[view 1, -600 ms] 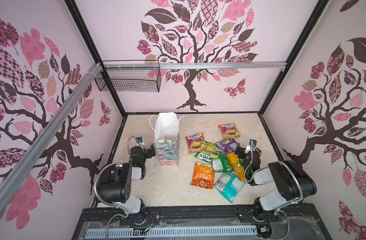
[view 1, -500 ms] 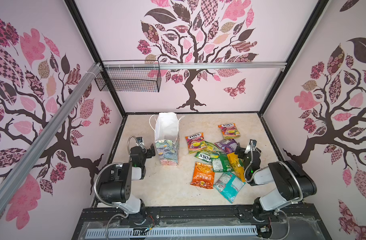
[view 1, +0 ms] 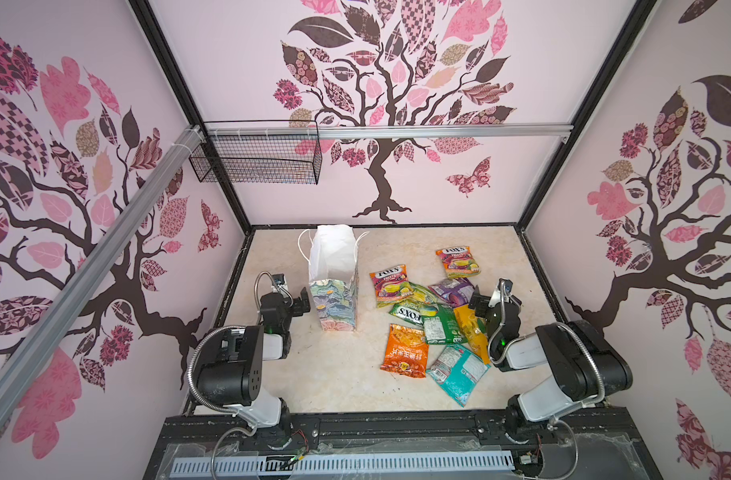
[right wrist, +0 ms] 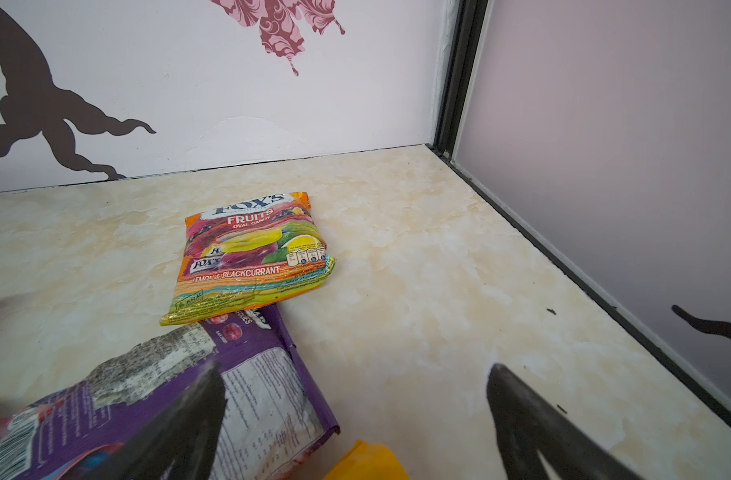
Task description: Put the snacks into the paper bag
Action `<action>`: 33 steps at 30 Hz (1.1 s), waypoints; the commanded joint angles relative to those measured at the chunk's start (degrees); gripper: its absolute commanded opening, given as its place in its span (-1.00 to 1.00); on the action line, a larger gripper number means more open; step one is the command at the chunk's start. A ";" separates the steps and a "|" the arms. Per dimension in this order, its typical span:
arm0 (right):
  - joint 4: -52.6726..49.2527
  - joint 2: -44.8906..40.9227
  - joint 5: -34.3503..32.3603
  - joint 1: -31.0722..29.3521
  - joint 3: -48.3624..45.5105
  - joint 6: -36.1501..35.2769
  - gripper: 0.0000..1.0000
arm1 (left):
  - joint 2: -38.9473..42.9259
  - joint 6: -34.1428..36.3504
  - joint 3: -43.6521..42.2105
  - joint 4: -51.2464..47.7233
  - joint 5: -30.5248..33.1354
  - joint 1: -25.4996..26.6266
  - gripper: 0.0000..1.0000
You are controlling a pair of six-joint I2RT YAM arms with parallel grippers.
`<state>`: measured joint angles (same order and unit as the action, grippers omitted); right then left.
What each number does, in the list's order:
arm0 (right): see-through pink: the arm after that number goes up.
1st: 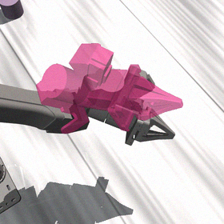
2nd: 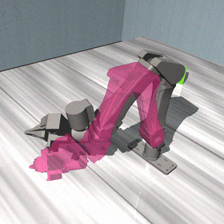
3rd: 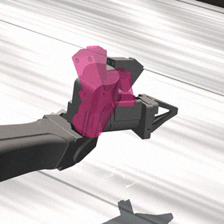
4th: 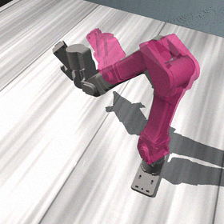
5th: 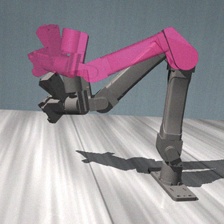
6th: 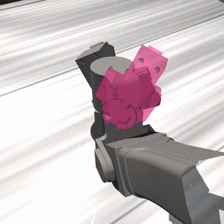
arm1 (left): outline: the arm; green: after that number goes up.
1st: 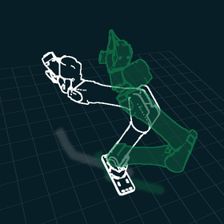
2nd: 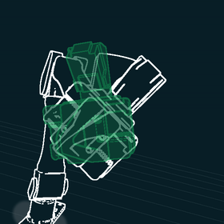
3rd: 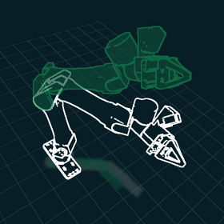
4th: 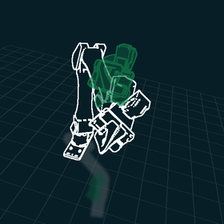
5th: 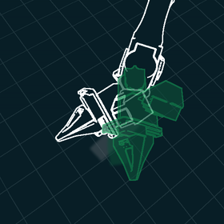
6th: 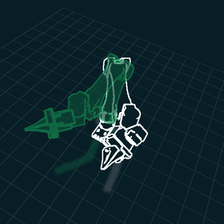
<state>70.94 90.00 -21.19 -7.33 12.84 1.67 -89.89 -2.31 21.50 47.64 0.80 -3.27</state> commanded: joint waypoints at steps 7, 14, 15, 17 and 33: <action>-3.04 -0.21 2.82 1.52 3.07 1.32 0.99 | 0.70 0.40 1.14 0.94 -0.10 0.21 0.96; -2.34 -0.50 2.73 1.57 2.64 1.23 0.99 | 0.94 0.46 0.68 1.50 0.28 0.24 0.97; -2.25 -0.57 2.57 1.57 2.70 1.07 0.99 | 1.11 -0.20 0.50 2.68 1.24 0.21 0.96; -4.17 -1.20 2.54 1.58 3.17 1.39 0.99 | 5.75 -1.63 2.37 -4.40 4.72 0.22 0.96; -63.26 -19.11 19.74 0.58 37.30 12.17 0.87 | 29.10 -21.16 37.27 -79.86 7.28 -2.61 0.96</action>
<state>27.66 74.61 -11.62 -6.35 42.46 7.86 -62.46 -20.99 53.87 -16.56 13.15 -4.14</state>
